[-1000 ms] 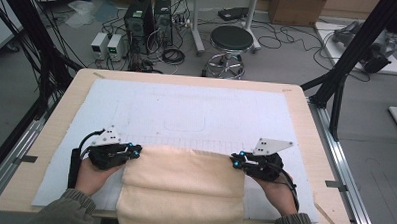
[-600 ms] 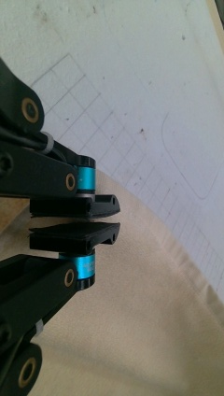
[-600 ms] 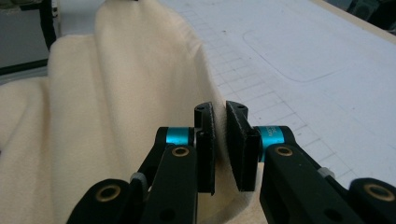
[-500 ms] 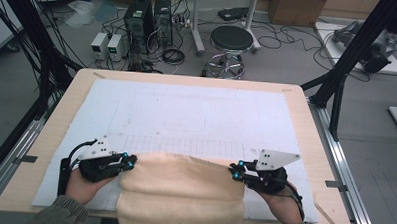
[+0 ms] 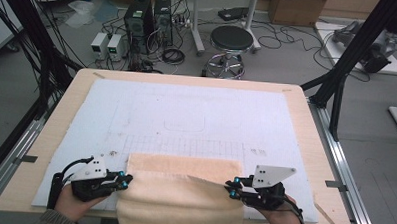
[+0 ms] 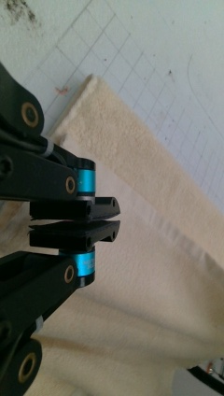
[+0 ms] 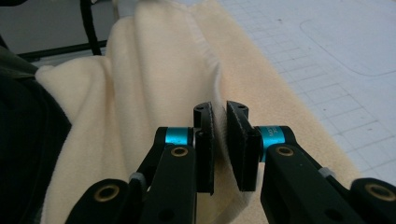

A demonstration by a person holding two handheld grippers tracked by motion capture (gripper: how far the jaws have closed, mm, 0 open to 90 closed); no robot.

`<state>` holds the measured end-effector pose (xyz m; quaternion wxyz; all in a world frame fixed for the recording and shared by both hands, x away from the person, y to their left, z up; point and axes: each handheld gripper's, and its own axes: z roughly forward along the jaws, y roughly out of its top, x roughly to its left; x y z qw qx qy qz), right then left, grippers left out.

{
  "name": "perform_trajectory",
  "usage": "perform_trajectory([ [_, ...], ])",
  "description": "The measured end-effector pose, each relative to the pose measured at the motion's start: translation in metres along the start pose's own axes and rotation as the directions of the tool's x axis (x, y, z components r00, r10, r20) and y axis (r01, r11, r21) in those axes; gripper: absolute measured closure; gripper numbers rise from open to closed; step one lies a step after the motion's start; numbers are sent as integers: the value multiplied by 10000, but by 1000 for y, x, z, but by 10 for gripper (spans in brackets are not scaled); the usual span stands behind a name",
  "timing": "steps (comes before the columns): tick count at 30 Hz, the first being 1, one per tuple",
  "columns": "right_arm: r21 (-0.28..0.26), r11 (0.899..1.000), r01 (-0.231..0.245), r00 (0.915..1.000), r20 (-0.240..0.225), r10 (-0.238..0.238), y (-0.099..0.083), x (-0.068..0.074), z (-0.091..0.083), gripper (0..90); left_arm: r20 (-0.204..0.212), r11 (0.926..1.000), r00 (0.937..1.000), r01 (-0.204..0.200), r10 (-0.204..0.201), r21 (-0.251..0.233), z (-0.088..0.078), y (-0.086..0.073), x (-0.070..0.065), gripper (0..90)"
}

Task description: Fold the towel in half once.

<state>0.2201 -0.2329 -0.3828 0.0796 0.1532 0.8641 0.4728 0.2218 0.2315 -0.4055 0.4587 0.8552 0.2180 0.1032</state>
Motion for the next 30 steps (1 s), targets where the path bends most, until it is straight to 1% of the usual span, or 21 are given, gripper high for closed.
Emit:
perform_trajectory([
  [2, -87, 9999, 67, 9999, -81, -67, 1, 3, -2, 816, 71, 9999, 9999, -85, 84, 59, -3, -2, -3, 893],
  [4, -113, 9999, 88, 9999, -141, -89, 1, 7, -6, 816, -4, 9999, 9999, -133, 133, 63, -4, -4, -4, 893],
  [5, -114, 9999, 109, 9998, -175, -111, 0, 8, -6, 816, -201, 9998, 9997, -170, 172, 97, -3, -4, -3, 885],
  [6, -52, 10000, 69, 9998, -183, -70, 0, 9, -6, 812, -370, 9999, 9993, -14, 19, 144, 0, -3, -1, 822],
  [8, 66, 10000, 50, 9998, -170, -49, -2, 7, -3, 811, -607, 9964, 9959, 705, -676, 472, 10, -1, 8, 604],
  [9, 97, 10000, 4, 9999, -140, -3, -4, 5, -2, 811, -624, 9949, 9949, 832, -796, 564, 13, -1, 10, 533],
  [10, 131, 9999, -40, 9998, -177, 42, -5, 4, -1, 811, -687, 9939, 9936, 933, -892, 586, 18, -1, 13, 520],
  [11, 143, 9998, -110, 9998, -177, 113, -6, 3, 1, 811, -620, 9926, 9935, 998, -955, 691, 22, -1, 16, 510],
  [12, 182, 9997, -156, 9997, -209, 160, -8, 1, 2, 811, -560, 9911, 9936, 1028, -983, 846, 27, 0, 19, 510],
  [13, 222, 9996, -185, 9996, -189, 189, -10, -1, 4, 811, -609, 9885, 9928, 1096, -1036, 1043, 32, 0, 21, 510],
  [14, 277, 9994, -226, 9996, -184, 231, -11, -4, 6, 811, -535, 9865, 9935, 1063, -1003, 1246, 36, 0, 23, 517],
  [15, 306, 9991, -309, 9994, -152, 314, -13, -6, 7, 811, -397, 9843, 9939, 1072, -1026, 1404, 40, 0, 24, 548],
  [16, 323, 9988, -372, 9991, -187, 378, -15, -9, 8, 812, -372, 9840, 9949, 983, -938, 1484, 43, -1, 24, 589],
  [17, 330, 9982, -505, 9986, -163, 510, -16, -11, 9, 811, -356, 9860, 9963, 824, -780, 1449, 44, -1, 23, 627],
  [19, 301, 9978, -585, 9981, -165, 590, -19, -16, 11, 811, -198, 9870, 9973, 723, -701, 1437, 42, -1, 21, 776],
  [21, 246, 9973, -695, 9973, -232, 701, -21, -17, 13, 812, -274, 9891, 9979, 617, -585, 1338, 39, 0, 18, 837],
  [23, 167, 9973, -721, 9970, -282, 726, -21, -16, 12, 813, -249, 9921, 9982, 571, -546, 1119, 31, 2, 13, 846],
  [24, 71, 9980, -633, 9975, -306, 635, -20, -13, 10, 814, -203, 9932, 9984, 542, -524, 1030, 27, 2, 10, 848],
  [27, -60, 9990, -450, 9984, -355, 447, -15, -1, 0, 817, 49, 9982, 9994, 353, -356, 483, 4, 3, -8, 848],
  [29, -231, 9992, -336, 9982, -508, 323, -11, 14, -11, 813, 509, 9996, 9983, 269, -269, 18, -16, 3, -25, 847],
  [30, -410, 9990, -200, 9979, -628, 174, -9, 22, -17, 789, 906, 9995, 9957, 223, -202, -224, -25, 3, -34, 839],
])
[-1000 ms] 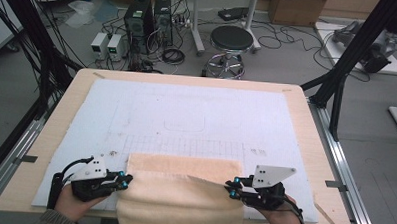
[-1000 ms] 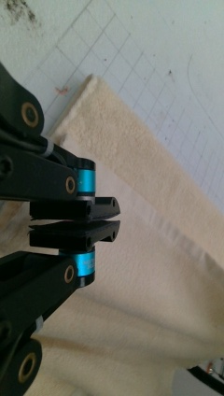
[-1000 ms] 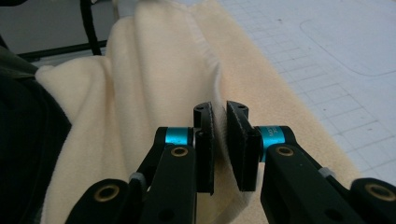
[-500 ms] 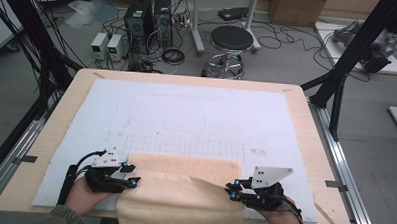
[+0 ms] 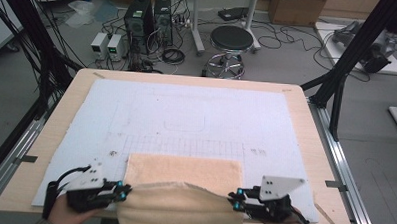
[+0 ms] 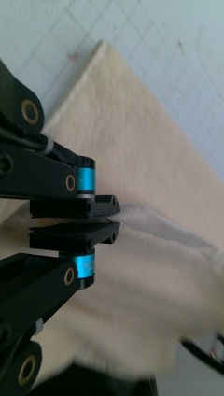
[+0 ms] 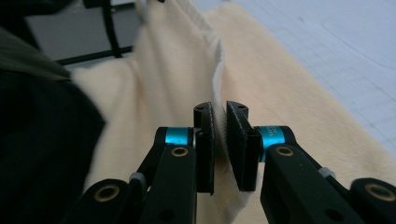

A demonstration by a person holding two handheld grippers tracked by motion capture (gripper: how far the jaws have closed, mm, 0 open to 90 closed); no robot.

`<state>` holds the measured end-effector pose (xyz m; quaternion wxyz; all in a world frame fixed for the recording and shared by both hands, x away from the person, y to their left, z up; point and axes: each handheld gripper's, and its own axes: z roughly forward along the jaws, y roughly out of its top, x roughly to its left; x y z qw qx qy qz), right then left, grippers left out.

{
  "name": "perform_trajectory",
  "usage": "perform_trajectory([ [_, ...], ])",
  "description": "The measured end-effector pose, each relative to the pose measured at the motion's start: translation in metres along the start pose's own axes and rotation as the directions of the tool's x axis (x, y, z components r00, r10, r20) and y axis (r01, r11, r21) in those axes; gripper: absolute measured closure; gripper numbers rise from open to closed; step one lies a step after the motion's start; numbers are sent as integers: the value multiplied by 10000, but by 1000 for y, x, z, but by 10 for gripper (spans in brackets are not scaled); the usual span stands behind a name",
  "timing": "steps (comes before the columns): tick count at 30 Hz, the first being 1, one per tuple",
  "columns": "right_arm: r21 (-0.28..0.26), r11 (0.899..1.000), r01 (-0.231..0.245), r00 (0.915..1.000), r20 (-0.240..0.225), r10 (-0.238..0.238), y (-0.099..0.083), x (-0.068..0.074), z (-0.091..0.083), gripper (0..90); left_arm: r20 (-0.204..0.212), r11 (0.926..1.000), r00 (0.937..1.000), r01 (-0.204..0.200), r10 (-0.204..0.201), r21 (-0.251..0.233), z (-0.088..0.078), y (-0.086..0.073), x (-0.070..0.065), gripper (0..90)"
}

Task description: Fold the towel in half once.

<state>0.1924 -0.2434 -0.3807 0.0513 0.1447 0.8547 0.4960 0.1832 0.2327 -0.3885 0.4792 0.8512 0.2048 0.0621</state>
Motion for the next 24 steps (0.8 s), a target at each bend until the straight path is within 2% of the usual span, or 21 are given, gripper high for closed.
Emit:
perform_trajectory([
  [1, -235, 9997, -65, 9993, -374, 56, 2, 10, -6, 729, 313, 9998, 9994, -139, 143, -129, -7, 1, -10, 814],
  [2, -438, 9990, -96, 9968, -792, 61, 3, 17, -10, 686, 300, 9990, 9988, -370, 377, -242, -13, 1, -18, 768],
  [3, -547, 9985, -31, 9957, -931, -20, 5, 24, -13, 664, 251, 9984, 9985, -489, 495, -275, -18, 2, -25, 707],
  [5, -323, 9991, 262, 9973, -683, -284, 7, 30, -15, 637, 118, 9984, 9988, -475, 479, -322, -20, 4, -26, 654],
  [7, -100, 9997, 236, 9987, -443, -240, 7, 25, -13, 600, -179, 9982, 9990, -412, 404, -437, -19, 4, -17, 632],
  [9, -26, 10000, -15, 9998, -190, 14, 7, 14, -8, 551, -384, 9977, 9993, -14, -12, -682, -13, 3, -6, 601],
  [11, 149, 9998, -140, 9999, 86, 139, 6, 3, -1, 517, -653, 9969, 9977, 151, -201, -771, -5, 1, 6, 575],
  [13, 312, 9990, -306, 9985, 467, 292, 5, -11, 4, 461, -972, 9977, 9949, 207, -270, -652, 4, 1, 17, 536],
  [17, 456, 9959, -775, 9910, 1129, 720, 1, -46, 16, 425, -1743, 9991, 9843, 225, -286, -369, 19, 3, 43, 505],
  [20, 674, 9924, -1026, 9835, 1562, 910, -1, -70, 27, 409, -2198, 9985, 9740, 541, -553, -118, 32, 5, 68, 487],
  [23, 1186, 9858, -1187, 9754, 1997, 934, -4, -91, 40, 393, -2296, 9955, 9690, 950, -916, 40, 43, 5, 88, 459],
  [24, 1331, 9832, -1251, 9732, 2093, 955, -5, -95, 42, 390, -2325, 9940, 9668, 1093, -1059, 17, 46, 5, 94, 451],
])
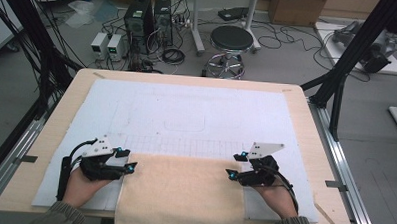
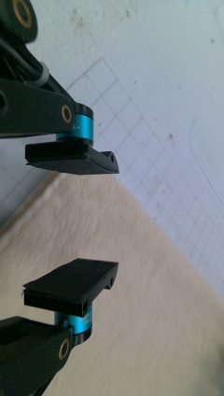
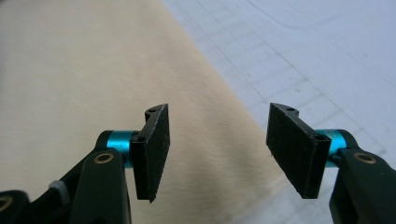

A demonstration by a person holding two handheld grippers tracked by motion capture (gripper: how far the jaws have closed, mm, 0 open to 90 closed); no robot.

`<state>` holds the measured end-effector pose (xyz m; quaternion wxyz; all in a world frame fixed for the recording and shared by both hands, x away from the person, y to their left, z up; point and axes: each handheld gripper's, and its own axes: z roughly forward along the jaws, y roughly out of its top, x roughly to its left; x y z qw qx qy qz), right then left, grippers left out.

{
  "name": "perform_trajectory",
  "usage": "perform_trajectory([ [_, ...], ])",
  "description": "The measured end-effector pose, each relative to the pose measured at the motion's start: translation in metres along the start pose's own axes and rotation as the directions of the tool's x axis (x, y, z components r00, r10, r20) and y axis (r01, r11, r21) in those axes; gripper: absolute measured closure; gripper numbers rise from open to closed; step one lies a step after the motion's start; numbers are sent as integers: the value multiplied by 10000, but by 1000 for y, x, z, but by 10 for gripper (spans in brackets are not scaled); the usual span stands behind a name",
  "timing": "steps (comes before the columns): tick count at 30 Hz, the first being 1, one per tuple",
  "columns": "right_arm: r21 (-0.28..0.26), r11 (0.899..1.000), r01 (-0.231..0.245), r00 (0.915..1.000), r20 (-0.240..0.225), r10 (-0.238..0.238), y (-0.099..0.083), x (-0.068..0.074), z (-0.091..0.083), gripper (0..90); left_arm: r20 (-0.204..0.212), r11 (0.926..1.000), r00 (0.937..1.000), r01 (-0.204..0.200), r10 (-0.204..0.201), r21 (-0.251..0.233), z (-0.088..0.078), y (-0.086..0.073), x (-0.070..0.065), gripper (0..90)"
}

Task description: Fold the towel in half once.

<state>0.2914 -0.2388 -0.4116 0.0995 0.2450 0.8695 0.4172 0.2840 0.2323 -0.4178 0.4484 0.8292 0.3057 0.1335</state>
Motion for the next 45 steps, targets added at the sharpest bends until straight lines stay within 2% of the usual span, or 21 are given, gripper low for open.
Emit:
perform_trajectory([
  [4, 219, 9996, -188, 9996, 228, 183, -3, -12, 11, 371, -299, 9990, 9992, 258, -247, 363, 15, -1, 13, 428],
  [6, 163, 9993, -342, 9991, 275, 338, -5, -16, 13, 366, -351, 9966, 9990, 308, -282, 762, 23, -4, 17, 427],
  [11, 465, 9965, -701, 9973, 255, 689, -16, -23, 21, 364, -2, 9938, 9992, 402, -404, 1035, 30, -7, 18, 475],
  [12, 662, 9950, -754, 9970, 203, 742, -17, -24, 23, 363, 37, 9939, 9990, 448, -454, 1012, 30, -7, 18, 489],
  [14, 721, 9938, -849, 9964, 115, 843, -18, -25, 25, 381, 134, 9940, 9985, 517, -532, 965, 30, -8, 18, 520],
  [18, 716, 9952, -669, 9976, -155, 681, -17, -23, 25, 512, 388, 9934, 9970, 627, -667, 965, 29, -9, 17, 631],
  [22, 732, 9935, -868, 9943, -559, 910, -17, -23, 25, 680, 551, 9926, 9955, 718, -775, 983, 29, -9, 16, 770],
  [23, 713, 9939, -837, 9934, -720, 889, -17, -23, 26, 749, 521, 9927, 9958, 700, -754, 986, 29, -9, 15, 789],
  [25, 743, 9947, -717, 9926, -922, 784, -16, -22, 26, 798, 427, 9922, 9964, 689, -737, 1039, 28, -7, 15, 815],
  [28, 699, 9960, -554, 9939, -915, 618, -12, -22, 25, 823, 21, 9935, 9978, 654, -658, 934, 26, -2, 17, 830],
  [30, 578, 9964, -620, 9948, -773, 664, -7, -26, 25, 826, -341, 9943, 9962, 823, -802, 676, 26, 5, 21, 832],
  [32, 641, 9963, -575, 9969, -493, 607, 1, -33, 28, 828, -752, 9937, 9914, 1092, -1072, 238, 29, 14, 27, 834],
  [34, 605, 9968, -523, 9983, -229, 538, 13, -41, 31, 828, -1338, 9943, 9854, 1065, -1053, 18, 32, 28, 37, 835],
  [35, 531, 9973, -508, 9987, -75, 513, 23, -49, 31, 828, -1490, 9939, 9828, 1101, -1089, 2, 33, 34, 41, 836],
  [39, 231, 9974, -689, 9961, 573, 675, 54, -77, 31, 828, -1788, 9823, 9665, 1747, -1841, -670, 38, 62, 69, 835],
  [41, 69, 9968, -791, 9934, 834, 782, 69, -93, 33, 828, -2090, 9849, 9628, 1623, -1713, -595, 41, 78, 80, 835],
  [45, 183, 9961, -861, 9875, 1340, 829, 91, -113, 38, 829, -2526, 9901, 9575, 1294, -1388, -538, 48, 110, 95, 835],
])
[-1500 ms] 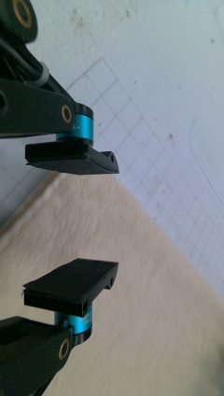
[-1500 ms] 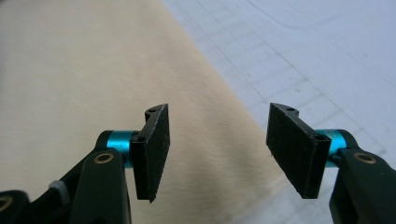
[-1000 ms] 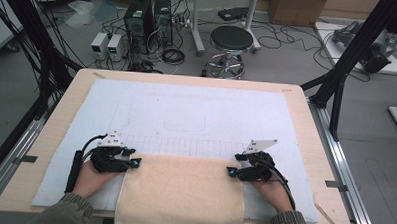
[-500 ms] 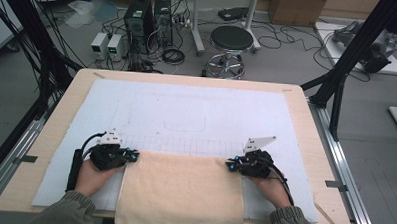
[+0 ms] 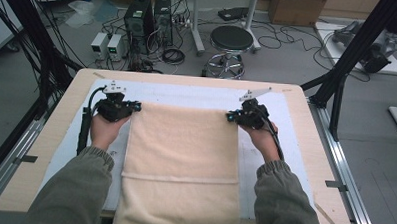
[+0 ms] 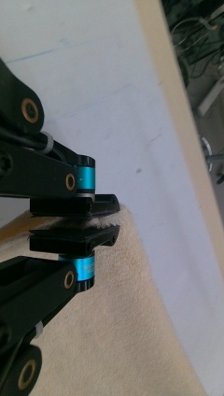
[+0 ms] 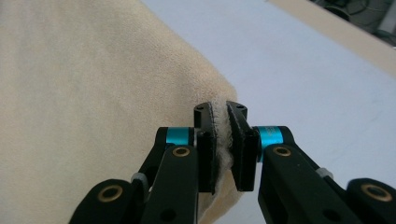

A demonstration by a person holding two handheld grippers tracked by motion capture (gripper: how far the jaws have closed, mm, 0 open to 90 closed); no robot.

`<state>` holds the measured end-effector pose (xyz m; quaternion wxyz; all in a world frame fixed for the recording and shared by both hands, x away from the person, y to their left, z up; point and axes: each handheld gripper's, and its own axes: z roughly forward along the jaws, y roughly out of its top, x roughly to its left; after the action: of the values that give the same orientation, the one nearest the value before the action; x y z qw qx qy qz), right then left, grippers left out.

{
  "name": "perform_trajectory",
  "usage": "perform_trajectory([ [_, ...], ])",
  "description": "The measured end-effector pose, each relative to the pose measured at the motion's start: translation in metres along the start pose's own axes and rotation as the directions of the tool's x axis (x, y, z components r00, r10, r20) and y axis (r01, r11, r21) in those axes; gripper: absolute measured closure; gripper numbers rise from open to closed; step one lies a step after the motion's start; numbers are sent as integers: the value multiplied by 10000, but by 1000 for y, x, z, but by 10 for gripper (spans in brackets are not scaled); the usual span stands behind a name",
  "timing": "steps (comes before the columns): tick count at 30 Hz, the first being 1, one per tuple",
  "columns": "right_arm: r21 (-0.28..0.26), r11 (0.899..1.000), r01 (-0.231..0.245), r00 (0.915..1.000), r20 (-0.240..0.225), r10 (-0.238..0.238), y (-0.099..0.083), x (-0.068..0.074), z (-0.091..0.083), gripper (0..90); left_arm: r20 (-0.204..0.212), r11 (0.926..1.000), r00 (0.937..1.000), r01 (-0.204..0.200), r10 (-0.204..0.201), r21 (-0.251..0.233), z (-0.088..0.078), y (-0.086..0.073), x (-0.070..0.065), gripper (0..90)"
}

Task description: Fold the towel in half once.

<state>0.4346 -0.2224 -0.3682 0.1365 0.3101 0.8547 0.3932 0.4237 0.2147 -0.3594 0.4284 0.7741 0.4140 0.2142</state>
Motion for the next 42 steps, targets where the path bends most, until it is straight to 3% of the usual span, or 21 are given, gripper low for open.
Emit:
perform_trajectory([
  [3, 21, 9995, -319, 9992, 247, 319, 15, -13, -2, 826, -116, 9997, 9998, -140, 138, -187, 4, 18, 4, 833],
  [5, -39, 9996, -272, 9986, 442, 274, 21, -19, -3, 794, -149, 9993, 9994, -321, 318, -192, 8, 24, 6, 823],
  [8, -167, 9977, -662, 9970, 402, 668, 21, -24, -3, 630, -139, 9996, 9995, -272, 273, 49, 14, 20, 8, 679],
  [10, -103, 9975, -693, 9971, 298, 696, 18, -24, -4, 565, 63, 9996, 9998, -182, 181, 209, 13, 13, 11, 635],
  [13, -346, 9968, -719, 9973, 140, 724, 10, -19, -10, 493, 294, 10000, 9996, 16, -16, 3, 7, 1, 13, 599],
  [16, -245, 9971, -717, 9974, -117, 714, -1, -11, -16, 386, 556, 9999, 9985, 16, -7, -149, 0, -12, 9, 574],
  [19, -433, 9971, -619, 9977, -288, 607, -11, 0, -24, 338, 770, 9996, 9970, -57, 79, -290, -10, -22, 4, 553],
  [21, -487, 9973, -555, 9978, -386, 537, -18, 7, -30, 314, 1151, 9999, 9933, -76, 93, -149, -16, -26, -1, 534],
  [24, -765, 9964, -352, 9986, -411, 321, -30, 21, -39, 304, 1331, 9980, 9901, -386, 450, -503, -28, -37, -13, 507],
  [27, -1094, 9938, -174, 9993, -363, 135, -45, 35, -47, 294, 1508, 9965, 9857, -686, 751, -480, -36, -48, -21, 490],
  [29, -521, 9986, -117, 9993, -368, 98, -49, 42, -48, 205, 1620, 9947, 9820, -908, 974, -473, -42, -57, -27, 482],
  [32, -613, 9973, 407, 9989, -207, -421, -59, 55, -52, 263, 1678, 9925, 9786, -1132, 1193, -455, -50, -69, -36, 445],
  [36, -605, 9971, 468, 9986, -221, -482, -73, 65, -52, 262, 1793, 9914, 9763, -1102, 1213, -710, -58, -84, -43, 439],
  [42, -576, 9969, 544, 9979, -311, -563, -91, 78, -44, 291, 2033, 9893, 9683, -1398, 1453, -410, -61, -103, -54, 424],
])
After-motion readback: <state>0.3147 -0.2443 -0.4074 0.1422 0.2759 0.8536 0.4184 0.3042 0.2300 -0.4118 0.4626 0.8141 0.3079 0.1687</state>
